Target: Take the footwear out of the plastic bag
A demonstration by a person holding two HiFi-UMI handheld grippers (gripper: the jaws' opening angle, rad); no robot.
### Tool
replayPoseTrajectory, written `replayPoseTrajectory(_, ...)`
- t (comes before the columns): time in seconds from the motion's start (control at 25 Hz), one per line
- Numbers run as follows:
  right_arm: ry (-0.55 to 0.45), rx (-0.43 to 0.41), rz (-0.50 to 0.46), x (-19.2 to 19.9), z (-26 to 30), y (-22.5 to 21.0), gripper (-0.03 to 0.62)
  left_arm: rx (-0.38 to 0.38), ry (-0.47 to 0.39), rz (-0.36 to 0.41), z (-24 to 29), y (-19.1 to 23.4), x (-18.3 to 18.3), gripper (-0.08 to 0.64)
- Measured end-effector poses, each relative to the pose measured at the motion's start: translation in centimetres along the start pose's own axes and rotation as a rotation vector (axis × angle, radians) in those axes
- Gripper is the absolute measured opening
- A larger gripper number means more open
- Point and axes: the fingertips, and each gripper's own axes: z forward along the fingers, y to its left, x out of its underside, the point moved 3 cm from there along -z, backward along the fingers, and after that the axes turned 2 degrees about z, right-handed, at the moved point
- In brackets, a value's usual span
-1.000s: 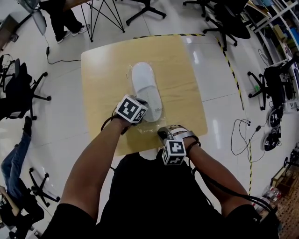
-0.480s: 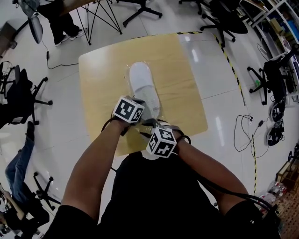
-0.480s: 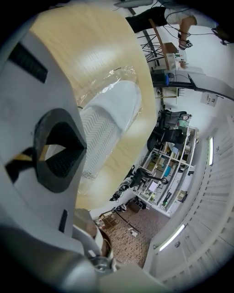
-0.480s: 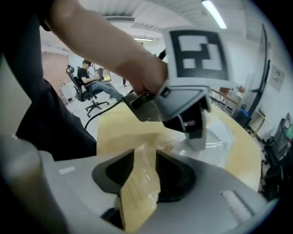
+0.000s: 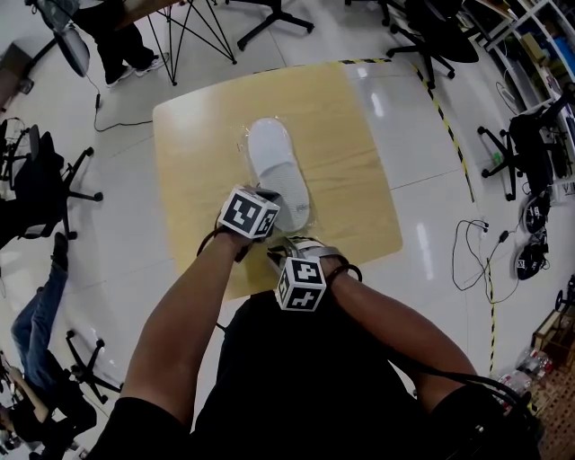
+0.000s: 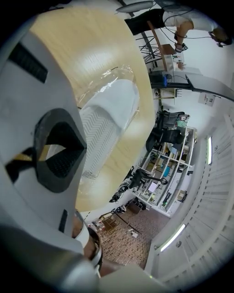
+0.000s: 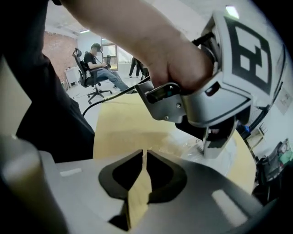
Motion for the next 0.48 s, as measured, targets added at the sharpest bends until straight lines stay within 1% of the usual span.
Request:
replayPoseTrajectory(0.12,0.019,0.02,-0.047,1.2,-0.6,0.1,0.026,-0.015,0.004,-0.001,-0.3,0.2,0.4,0.006)
replayPoseTrajectory(0.2,0.037,0.036,-0.051,2.4,-0.9,0.0,0.026,-0.035,0.019,0.021,-0.6,0.3,0.9,0.006)
replayPoseTrajectory(0.28,0.046,0.054,-0.023,3.7,-1.3,-0.3,0.026,-0.06,0.042,0.064,-1.0,0.3,1.5,0.005)
replayPoseTrajectory(0.48,0.037,0.109,0.089,7.1,-3.5,-2.4,0.026,-0.102,0.115,0.196,-1.4,-0.8,3.0,0.006)
